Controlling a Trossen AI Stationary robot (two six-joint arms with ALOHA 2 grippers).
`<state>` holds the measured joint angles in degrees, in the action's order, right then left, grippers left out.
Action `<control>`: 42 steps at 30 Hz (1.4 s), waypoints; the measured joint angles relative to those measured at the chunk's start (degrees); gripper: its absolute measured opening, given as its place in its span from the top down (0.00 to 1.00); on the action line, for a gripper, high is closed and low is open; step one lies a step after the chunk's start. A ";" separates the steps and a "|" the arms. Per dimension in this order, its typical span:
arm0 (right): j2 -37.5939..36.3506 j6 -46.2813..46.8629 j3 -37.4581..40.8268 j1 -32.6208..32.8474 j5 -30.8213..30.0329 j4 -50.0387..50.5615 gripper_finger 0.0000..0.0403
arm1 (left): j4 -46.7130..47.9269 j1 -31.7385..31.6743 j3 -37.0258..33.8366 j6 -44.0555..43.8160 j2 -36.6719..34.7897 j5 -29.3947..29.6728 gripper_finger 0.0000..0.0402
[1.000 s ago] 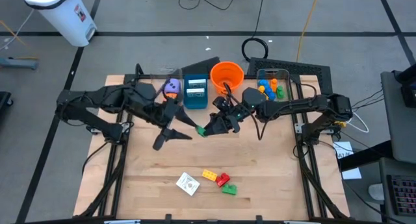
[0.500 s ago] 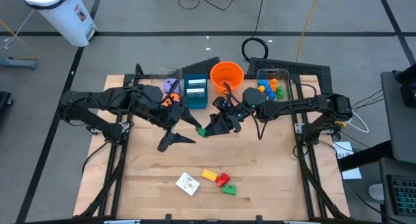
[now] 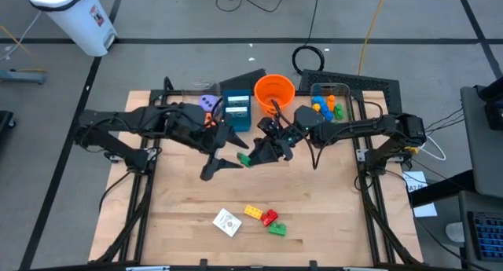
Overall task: Pick & Place Toys
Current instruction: Put the green game piece into the right transparent bin
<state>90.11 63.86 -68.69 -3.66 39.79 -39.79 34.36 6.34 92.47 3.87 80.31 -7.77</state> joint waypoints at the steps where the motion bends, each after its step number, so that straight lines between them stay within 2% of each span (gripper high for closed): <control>1: 0.00 0.03 0.00 0.00 0.47 -0.02 0.65 | 0.43 -0.01 0.00 -0.10 0.07 -0.58 0.31; 15: 0.00 2.94 0.00 -0.02 1.05 -2.07 0.64 | 1.74 0.01 0.00 0.18 1.17 -1.46 0.31; 29: 0.00 2.99 -0.02 -0.02 2.29 -2.07 0.65 | -1.66 -0.48 0.00 -1.57 2.41 -5.39 0.32; 32: 0.00 3.02 -0.02 -0.02 2.32 -2.07 0.64 | -1.48 -0.71 0.00 -2.95 2.48 -6.49 0.37; 42: 0.00 3.02 -0.02 -0.02 2.59 -2.03 0.64 | -1.63 -0.76 0.00 -3.19 2.46 -6.73 0.60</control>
<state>90.11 66.87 -68.71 -3.68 42.39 -41.82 32.73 5.59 92.47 0.69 82.76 -14.50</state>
